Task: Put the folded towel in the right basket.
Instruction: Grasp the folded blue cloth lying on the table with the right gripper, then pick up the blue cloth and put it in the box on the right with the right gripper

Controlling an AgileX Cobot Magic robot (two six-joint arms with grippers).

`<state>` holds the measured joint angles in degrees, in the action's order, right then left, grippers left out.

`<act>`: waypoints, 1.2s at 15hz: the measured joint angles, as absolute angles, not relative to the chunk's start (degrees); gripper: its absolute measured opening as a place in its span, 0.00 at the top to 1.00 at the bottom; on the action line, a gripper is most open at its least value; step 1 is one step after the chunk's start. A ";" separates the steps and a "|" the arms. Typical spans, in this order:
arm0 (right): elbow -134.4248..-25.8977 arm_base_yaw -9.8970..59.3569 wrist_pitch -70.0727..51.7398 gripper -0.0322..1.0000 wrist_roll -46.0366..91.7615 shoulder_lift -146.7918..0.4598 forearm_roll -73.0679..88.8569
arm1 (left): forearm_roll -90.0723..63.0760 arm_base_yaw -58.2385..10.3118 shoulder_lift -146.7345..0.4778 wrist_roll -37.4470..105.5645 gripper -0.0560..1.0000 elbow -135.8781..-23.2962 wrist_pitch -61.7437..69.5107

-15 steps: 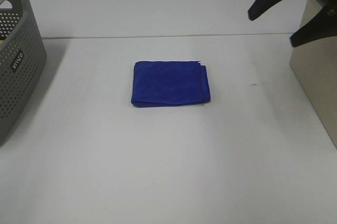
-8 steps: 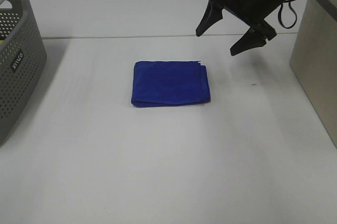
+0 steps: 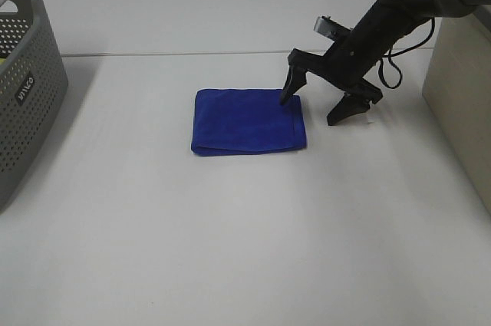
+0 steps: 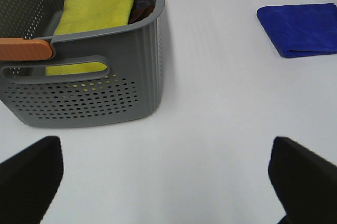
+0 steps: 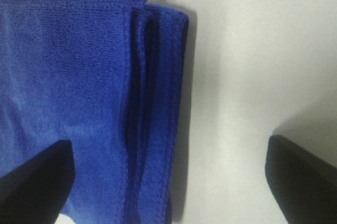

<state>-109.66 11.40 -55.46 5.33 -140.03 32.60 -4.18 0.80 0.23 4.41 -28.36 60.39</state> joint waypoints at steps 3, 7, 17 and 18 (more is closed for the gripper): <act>-110.12 11.46 -54.49 0.07 5.33 -140.83 34.21 | -4.18 0.80 0.23 4.41 0.01 -28.36 60.39; -110.75 14.44 -52.43 0.10 5.33 -142.27 37.59 | -4.18 0.80 0.23 4.41 0.01 -28.36 60.39; -110.64 19.65 -48.76 0.86 5.39 -141.46 37.93 | -4.18 0.80 0.23 4.41 0.01 -28.36 60.39; -111.27 19.65 -50.99 0.86 5.39 -138.66 36.61 | -4.18 0.80 0.23 4.41 0.01 -28.36 60.39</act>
